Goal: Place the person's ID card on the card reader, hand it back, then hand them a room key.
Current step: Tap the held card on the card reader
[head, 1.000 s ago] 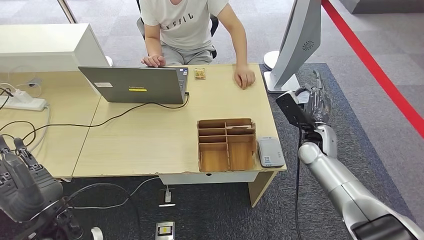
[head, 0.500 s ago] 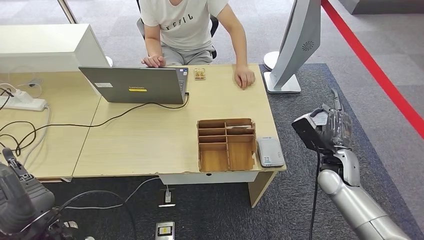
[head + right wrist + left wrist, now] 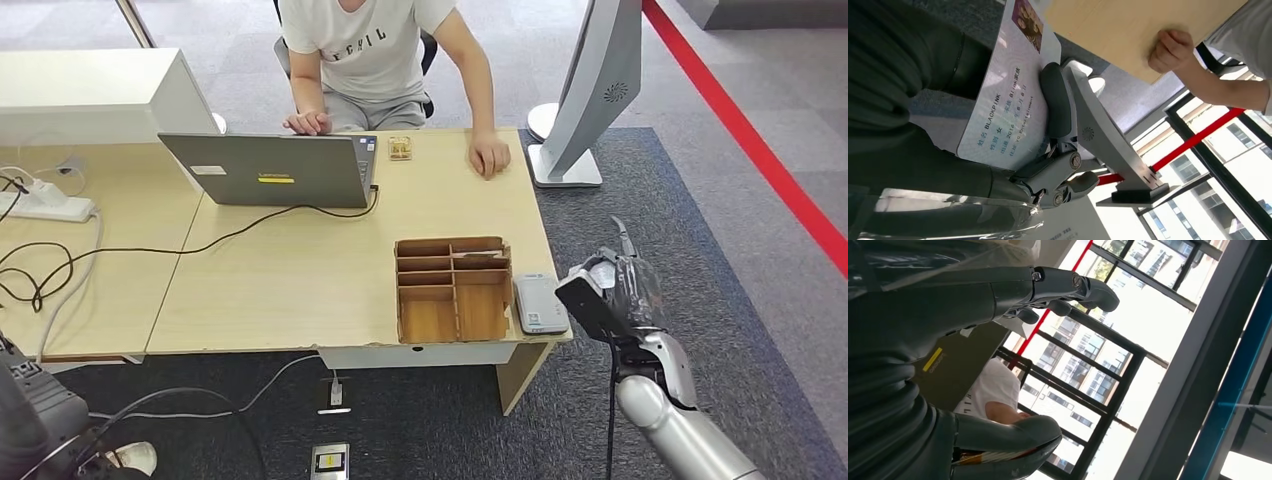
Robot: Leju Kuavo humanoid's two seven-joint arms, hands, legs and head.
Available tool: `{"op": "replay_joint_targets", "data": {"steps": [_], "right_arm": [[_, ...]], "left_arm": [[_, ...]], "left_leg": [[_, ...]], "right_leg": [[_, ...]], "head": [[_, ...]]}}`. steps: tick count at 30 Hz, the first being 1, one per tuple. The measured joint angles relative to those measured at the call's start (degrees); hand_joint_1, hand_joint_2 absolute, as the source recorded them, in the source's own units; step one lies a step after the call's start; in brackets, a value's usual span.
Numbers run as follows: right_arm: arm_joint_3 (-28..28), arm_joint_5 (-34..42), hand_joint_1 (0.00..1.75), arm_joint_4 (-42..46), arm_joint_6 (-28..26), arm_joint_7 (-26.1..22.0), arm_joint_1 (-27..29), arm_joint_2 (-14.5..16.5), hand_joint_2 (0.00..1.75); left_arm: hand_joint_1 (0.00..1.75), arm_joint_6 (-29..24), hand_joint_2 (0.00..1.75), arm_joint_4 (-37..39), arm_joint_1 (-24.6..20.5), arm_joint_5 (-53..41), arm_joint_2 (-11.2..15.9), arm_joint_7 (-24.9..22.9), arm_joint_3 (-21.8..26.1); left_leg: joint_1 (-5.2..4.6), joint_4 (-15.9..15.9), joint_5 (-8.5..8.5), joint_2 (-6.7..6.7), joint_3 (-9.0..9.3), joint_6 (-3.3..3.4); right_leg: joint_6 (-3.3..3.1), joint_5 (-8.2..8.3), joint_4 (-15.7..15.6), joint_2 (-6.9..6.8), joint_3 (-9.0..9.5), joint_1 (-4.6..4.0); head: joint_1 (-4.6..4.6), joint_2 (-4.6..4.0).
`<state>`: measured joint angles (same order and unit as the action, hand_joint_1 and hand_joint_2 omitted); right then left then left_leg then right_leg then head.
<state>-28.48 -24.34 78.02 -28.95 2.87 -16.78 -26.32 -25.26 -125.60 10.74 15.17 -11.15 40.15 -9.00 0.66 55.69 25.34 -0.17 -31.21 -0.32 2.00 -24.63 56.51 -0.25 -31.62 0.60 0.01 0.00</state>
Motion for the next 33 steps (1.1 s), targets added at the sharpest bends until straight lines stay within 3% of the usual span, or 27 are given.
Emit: {"op": "replay_joint_targets", "data": {"steps": [17, 26, 33], "right_arm": [[-2.21, 4.76, 1.75, -7.86, 0.38, -5.12, -2.49, 6.69, 1.75], [-1.03, 6.71, 1.75, -13.27, -3.08, -4.99, -3.28, 5.92, 1.75], [-0.21, 6.61, 1.75, -15.45, -2.79, -4.58, -3.27, 4.81, 1.75]], "left_arm": [[0.0, 2.62, 1.75, -0.88, -0.69, 0.87, 0.73, -0.02, -1.21], [0.0, 3.23, 1.75, -0.84, -0.95, 1.1, 0.73, -0.02, -1.21], [0.0, 2.96, 1.75, -0.84, -0.94, 0.48, 0.73, -0.02, -1.19]], "left_leg": [[-0.01, 0.01, 0.0, 0.01, 0.01, 0.0], [-0.02, 0.02, 0.0, 0.01, 0.0, 0.0], [-0.02, 0.02, 0.0, 0.0, 0.0, 0.0]], "right_leg": [[0.0, 0.0, -0.01, 0.0, -0.02, 0.01], [0.0, 0.0, -0.03, 0.0, -0.04, 0.01], [0.0, 0.0, -0.02, 0.0, -0.03, 0.01]], "head": [[0.0, 0.0], [0.0, 0.0], [0.0, 0.0]]}}
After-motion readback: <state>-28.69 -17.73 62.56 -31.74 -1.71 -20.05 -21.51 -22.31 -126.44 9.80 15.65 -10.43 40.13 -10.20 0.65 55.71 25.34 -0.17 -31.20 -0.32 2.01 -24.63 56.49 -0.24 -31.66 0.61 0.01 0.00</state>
